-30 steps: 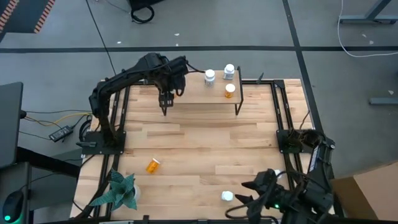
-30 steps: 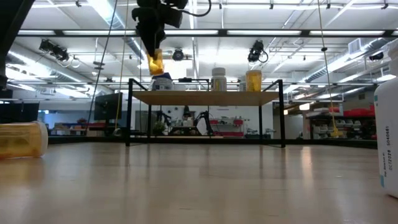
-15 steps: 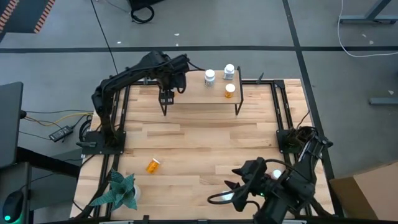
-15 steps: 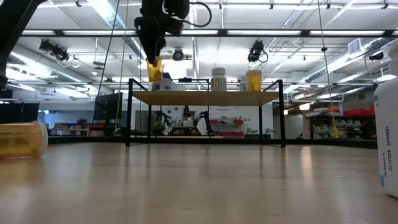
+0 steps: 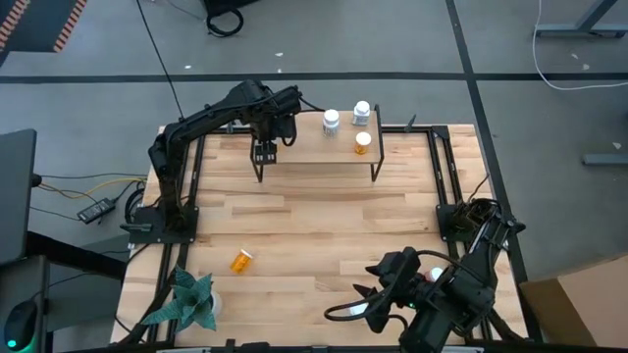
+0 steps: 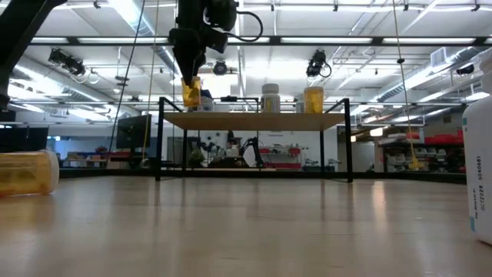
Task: Pick and place medicine bottles onto shelf by color
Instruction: Put the bottom orange pill bottle on the shelf
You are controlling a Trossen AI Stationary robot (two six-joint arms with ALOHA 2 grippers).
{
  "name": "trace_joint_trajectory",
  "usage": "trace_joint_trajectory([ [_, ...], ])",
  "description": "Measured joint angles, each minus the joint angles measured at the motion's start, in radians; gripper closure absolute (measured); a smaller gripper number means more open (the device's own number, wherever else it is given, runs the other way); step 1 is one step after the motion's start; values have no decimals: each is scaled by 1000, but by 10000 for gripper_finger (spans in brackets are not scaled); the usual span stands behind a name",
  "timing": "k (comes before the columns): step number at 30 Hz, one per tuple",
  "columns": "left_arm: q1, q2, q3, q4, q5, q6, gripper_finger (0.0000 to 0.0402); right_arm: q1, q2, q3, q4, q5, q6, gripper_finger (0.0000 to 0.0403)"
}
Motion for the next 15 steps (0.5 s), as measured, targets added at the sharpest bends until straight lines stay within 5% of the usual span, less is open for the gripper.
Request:
trace_joint_trajectory([
  [15,2,29,0,0,-1,-11,150,0,1,0,0,0,-9,157],
])
